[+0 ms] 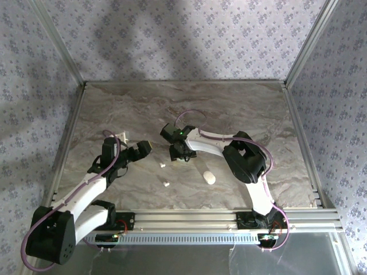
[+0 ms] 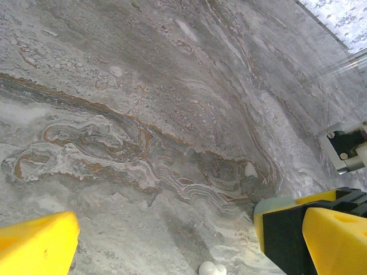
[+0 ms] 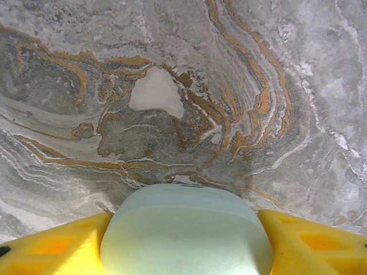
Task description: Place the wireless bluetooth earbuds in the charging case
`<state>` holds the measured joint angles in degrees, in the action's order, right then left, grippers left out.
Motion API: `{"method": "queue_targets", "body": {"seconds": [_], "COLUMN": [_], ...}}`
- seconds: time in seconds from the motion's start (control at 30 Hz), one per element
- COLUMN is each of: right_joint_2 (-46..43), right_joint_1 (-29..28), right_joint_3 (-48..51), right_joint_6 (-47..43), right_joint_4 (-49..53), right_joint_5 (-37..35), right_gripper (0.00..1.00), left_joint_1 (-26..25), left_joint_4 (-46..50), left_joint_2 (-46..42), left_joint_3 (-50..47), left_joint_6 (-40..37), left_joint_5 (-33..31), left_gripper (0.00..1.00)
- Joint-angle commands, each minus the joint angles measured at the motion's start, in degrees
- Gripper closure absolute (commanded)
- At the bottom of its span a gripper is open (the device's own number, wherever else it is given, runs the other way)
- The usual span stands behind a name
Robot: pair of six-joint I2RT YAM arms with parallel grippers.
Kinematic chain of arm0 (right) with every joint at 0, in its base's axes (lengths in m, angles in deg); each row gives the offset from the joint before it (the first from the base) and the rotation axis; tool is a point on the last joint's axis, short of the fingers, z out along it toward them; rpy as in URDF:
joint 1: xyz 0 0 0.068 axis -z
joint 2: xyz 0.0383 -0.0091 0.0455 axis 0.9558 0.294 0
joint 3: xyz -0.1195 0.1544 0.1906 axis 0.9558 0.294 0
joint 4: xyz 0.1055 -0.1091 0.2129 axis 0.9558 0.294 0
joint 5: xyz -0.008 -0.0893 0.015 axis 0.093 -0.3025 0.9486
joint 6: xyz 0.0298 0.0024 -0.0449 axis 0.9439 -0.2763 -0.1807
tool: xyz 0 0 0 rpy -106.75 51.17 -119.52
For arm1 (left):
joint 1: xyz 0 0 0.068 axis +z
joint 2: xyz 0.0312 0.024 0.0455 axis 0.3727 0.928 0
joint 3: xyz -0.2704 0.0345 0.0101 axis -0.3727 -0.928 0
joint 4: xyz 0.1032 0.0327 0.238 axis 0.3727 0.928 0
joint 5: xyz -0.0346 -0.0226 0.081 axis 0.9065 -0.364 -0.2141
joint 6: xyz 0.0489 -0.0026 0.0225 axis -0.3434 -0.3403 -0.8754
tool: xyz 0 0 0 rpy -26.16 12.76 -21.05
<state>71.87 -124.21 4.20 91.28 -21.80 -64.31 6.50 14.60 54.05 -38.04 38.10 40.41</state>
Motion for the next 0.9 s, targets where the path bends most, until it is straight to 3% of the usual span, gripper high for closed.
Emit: {"method": "queue_targets", "body": {"seconds": [0.0, 0.3, 0.6, 0.87], "right_joint_2": [0.68, -1.32, 1.26, 0.46], "right_joint_1": [0.29, 5.45, 13.27, 14.47], "right_joint_3": [-1.84, -2.07, -2.89, -0.94], "right_joint_6": [0.68, -1.92, -4.63, -5.04], "right_joint_4": [2.79, 3.02, 0.5, -0.62], "right_joint_5": [-2.44, -4.5, -1.16, 0.49], "right_gripper": [0.37, 0.39, 0.39, 0.34], "left_joint_1": [0.41, 0.43, 0.38, 0.35], "left_joint_4": [-0.09, -0.26, -0.5, -0.7], "left_joint_2": [-0.43, -0.53, -0.7, -0.7], "left_joint_3": [-0.39, -0.55, -0.73, -0.84], "left_joint_6": [0.51, 0.52, 0.5, 0.51], "left_joint_5": [-0.5, -0.45, -0.27, -0.13], "left_gripper": [0.0, 0.0, 0.0, 0.0]}}
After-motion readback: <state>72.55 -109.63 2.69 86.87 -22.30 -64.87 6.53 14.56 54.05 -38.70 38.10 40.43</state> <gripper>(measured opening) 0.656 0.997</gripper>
